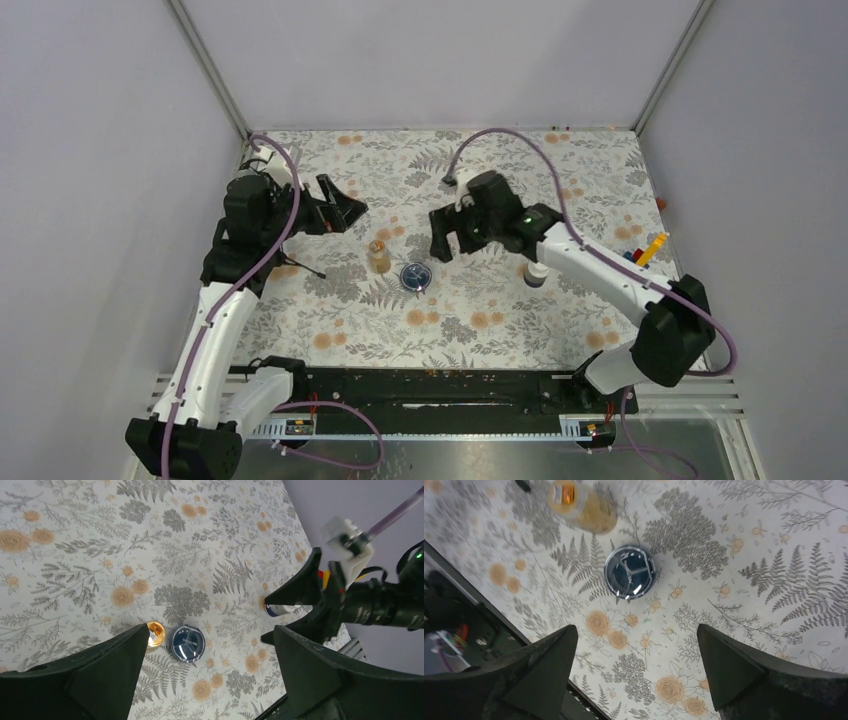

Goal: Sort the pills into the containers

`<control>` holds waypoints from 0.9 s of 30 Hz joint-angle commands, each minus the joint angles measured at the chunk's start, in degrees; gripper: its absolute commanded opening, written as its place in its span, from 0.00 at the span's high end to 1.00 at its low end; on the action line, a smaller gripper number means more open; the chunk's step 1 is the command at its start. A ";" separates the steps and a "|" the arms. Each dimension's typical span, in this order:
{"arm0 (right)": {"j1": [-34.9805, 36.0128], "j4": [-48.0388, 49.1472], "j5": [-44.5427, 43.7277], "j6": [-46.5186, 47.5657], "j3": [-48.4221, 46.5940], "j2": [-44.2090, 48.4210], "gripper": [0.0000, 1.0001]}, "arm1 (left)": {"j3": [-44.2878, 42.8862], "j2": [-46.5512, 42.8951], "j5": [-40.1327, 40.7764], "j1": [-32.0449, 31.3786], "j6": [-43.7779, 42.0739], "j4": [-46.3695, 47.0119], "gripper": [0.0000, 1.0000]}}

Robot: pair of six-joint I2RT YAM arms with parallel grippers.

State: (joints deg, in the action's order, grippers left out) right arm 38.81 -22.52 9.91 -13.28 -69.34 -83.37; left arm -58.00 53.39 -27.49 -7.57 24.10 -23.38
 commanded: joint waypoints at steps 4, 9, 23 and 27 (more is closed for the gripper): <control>9.19 2.27 -8.48 9.89 1.41 -8.21 0.02 | 3.13 -2.65 -3.75 -0.81 2.31 6.16 0.03; 11.76 3.99 -7.32 16.01 -3.30 -16.30 0.02 | 3.99 -2.62 -3.88 -1.02 3.17 6.82 0.04; 14.26 4.17 -10.23 20.19 -8.80 -27.54 0.03 | 7.08 -6.16 2.22 -1.04 7.19 11.68 0.05; 14.84 6.55 -9.61 20.28 -8.42 -28.59 0.04 | 7.44 -6.19 2.14 -1.04 7.54 11.79 0.04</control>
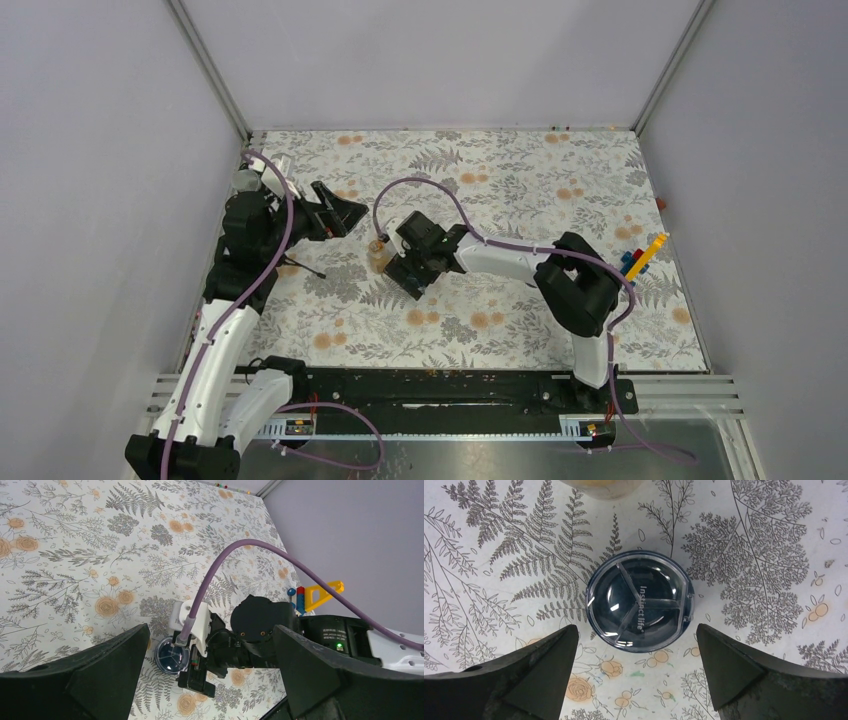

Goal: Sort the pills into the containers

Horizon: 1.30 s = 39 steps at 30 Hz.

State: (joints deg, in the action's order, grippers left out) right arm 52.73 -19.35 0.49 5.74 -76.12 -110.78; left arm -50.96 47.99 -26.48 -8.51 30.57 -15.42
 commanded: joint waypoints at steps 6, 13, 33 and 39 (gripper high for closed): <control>1.13 8.22 -2.92 0.19 -0.68 -2.50 0.07 | 0.99 -1.18 1.81 -0.10 1.27 3.67 0.05; 1.14 9.18 -5.18 -1.68 0.29 -2.66 0.26 | 1.61 -1.69 2.02 -0.10 1.07 3.04 0.05; -14.82 10.90 24.64 -25.43 9.43 10.12 0.43 | 15.33 -1.54 5.45 -8.83 0.39 15.62 0.05; -20.60 23.24 36.42 -37.38 15.20 12.51 0.44 | 18.02 4.43 9.62 -20.37 -6.40 26.63 0.06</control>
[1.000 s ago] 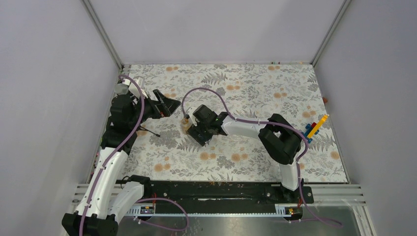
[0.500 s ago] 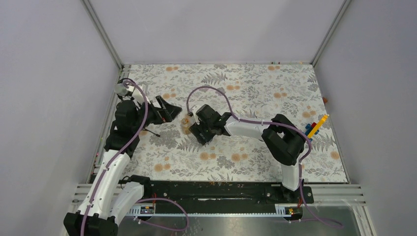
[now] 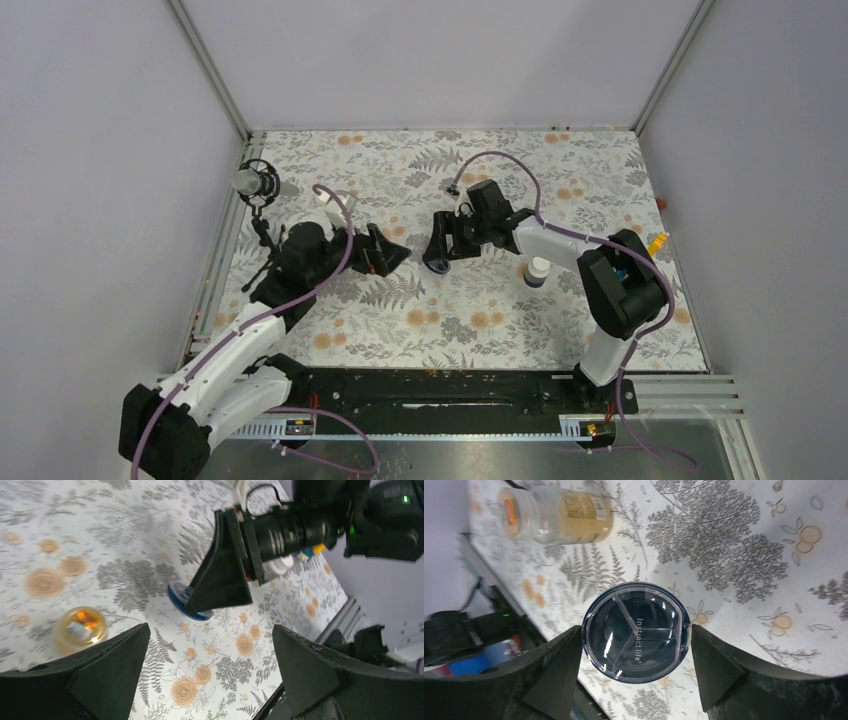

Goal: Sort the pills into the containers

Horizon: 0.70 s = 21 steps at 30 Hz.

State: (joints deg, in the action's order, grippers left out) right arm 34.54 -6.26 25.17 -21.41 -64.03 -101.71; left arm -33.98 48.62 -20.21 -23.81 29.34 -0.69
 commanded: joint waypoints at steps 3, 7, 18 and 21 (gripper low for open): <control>-4.48 15.39 15.63 -15.10 5.91 5.13 0.44 | -0.27 8.62 1.24 -7.34 -8.12 13.26 0.07; -5.50 18.23 18.25 -17.90 8.23 7.98 0.45 | 0.05 12.92 -2.22 -8.77 -11.93 18.26 0.09; -7.34 26.06 25.47 -27.91 13.37 12.46 0.44 | 2.02 20.23 -13.43 -9.26 -21.28 30.41 0.12; -7.56 26.49 27.02 -29.81 13.53 13.06 0.44 | 4.82 21.85 -15.92 -9.70 -20.89 38.83 0.12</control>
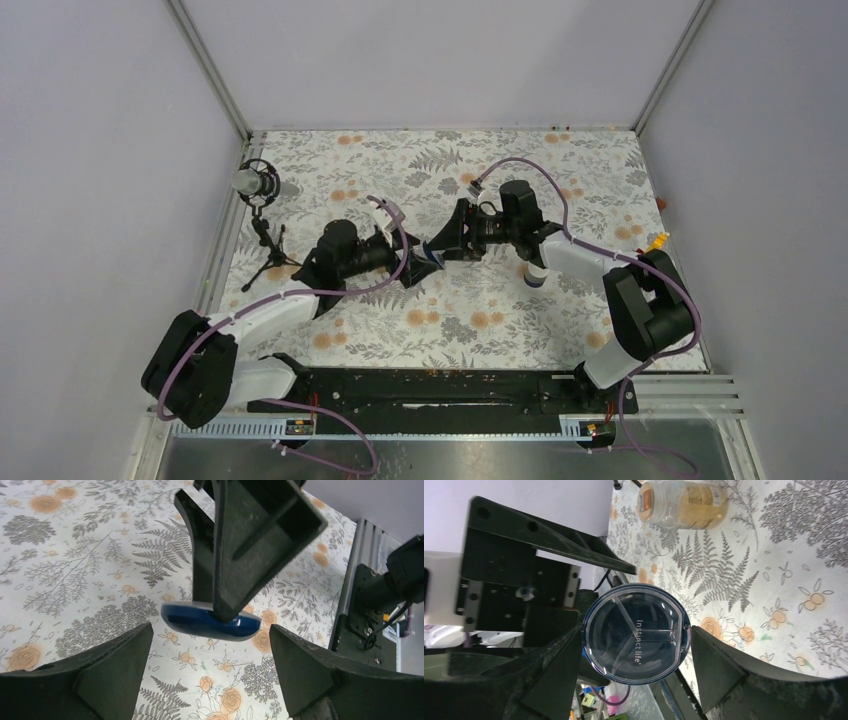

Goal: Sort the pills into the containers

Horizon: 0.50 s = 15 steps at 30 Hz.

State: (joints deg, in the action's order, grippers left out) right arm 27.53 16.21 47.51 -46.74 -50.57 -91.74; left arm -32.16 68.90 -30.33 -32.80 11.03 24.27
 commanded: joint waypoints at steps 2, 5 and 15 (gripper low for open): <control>-0.59 4.05 5.20 -5.20 0.11 3.33 0.44 | 3.97 2.91 -7.15 -1.17 -2.62 17.83 0.12; -0.63 3.96 5.89 -5.77 0.12 3.41 0.44 | 3.28 4.76 -6.47 -2.01 -3.65 18.06 0.12; -0.63 2.85 5.19 -5.56 -0.02 1.94 0.44 | 4.08 6.55 -2.96 -4.68 -7.52 21.51 0.13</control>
State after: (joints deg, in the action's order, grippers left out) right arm 27.11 17.50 51.70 -51.53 -50.33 -90.70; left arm -28.45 74.98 -33.47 -36.07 6.46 37.65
